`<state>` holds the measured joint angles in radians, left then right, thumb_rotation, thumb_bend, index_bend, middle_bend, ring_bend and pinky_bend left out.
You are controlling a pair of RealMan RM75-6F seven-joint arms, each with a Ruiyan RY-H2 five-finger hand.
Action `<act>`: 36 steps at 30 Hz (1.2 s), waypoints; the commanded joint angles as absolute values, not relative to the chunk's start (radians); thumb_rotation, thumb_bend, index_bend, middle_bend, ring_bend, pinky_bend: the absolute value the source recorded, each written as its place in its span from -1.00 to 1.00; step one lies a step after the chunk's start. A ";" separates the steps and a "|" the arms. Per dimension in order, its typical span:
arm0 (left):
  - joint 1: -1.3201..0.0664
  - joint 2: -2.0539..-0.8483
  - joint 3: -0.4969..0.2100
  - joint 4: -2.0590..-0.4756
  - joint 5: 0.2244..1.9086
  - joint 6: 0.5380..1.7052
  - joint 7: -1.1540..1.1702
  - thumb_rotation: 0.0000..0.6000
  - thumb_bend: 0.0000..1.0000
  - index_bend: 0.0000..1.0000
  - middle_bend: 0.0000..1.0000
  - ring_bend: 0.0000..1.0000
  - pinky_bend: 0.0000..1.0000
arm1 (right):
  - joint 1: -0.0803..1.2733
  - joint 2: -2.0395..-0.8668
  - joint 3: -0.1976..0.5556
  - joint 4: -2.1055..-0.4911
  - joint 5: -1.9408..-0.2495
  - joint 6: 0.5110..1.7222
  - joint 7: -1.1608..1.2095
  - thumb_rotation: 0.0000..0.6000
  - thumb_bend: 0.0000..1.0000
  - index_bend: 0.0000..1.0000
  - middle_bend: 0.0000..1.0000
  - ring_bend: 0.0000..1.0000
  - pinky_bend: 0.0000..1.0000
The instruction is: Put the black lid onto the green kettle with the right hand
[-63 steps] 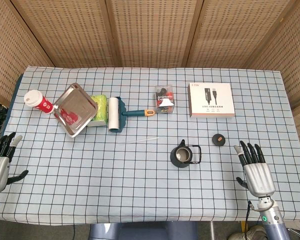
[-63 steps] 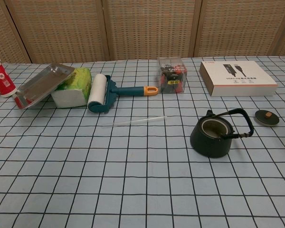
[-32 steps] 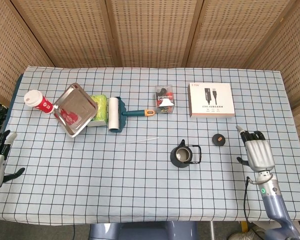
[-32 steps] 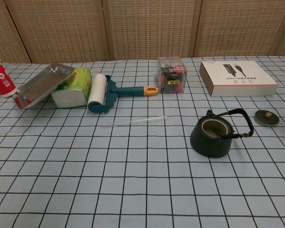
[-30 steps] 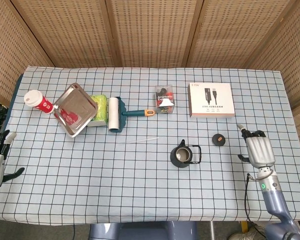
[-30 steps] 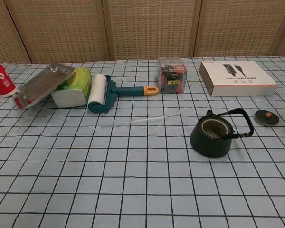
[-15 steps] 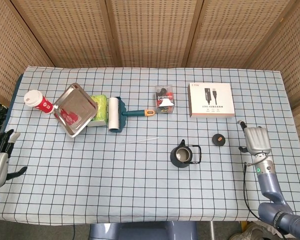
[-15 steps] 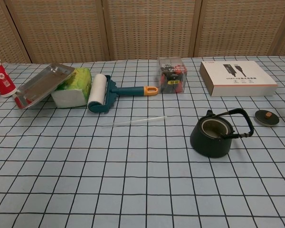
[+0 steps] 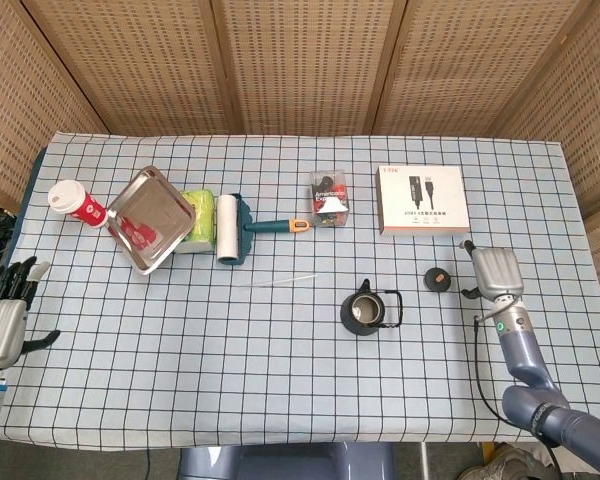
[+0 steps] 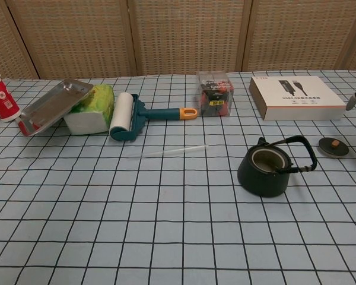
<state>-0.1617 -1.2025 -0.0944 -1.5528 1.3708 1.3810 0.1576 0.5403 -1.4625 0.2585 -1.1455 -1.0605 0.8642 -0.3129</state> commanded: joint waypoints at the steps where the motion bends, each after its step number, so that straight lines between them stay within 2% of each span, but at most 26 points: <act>1: -0.162 -1.203 -0.097 -1.553 1.370 1.386 0.159 1.00 -0.96 -1.00 -1.00 -1.00 -1.00 | 0.558 -1.477 0.255 -1.128 -1.045 0.842 -0.318 1.00 -0.40 -0.43 0.63 0.62 0.05; 14: -0.158 -1.203 -0.100 -1.548 1.380 1.411 0.144 1.00 -0.96 -1.00 -1.00 -1.00 -1.00 | 0.605 -1.527 0.238 -1.095 -1.000 0.809 -0.347 1.00 -0.33 -0.31 0.63 0.62 0.05; 26: -0.161 -1.197 -0.098 -1.550 1.371 1.401 0.138 1.00 -0.96 -1.00 -1.00 -1.00 -1.00 | 0.627 -1.541 0.217 -1.112 -0.953 0.809 -0.404 1.00 -0.33 -0.32 0.63 0.62 0.05; 36: -0.163 -1.191 -0.100 -1.553 1.355 1.391 0.139 1.00 -0.96 -1.00 -1.00 -1.00 -1.00 | 0.644 -1.564 0.207 -1.085 -0.914 0.798 -0.424 1.00 -0.32 -0.25 0.63 0.61 0.05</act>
<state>-0.1624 -1.1912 -0.1001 -1.5532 1.3555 1.3912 0.1386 0.6434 -1.5627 0.2082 -1.0862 -0.9155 0.7986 -0.4250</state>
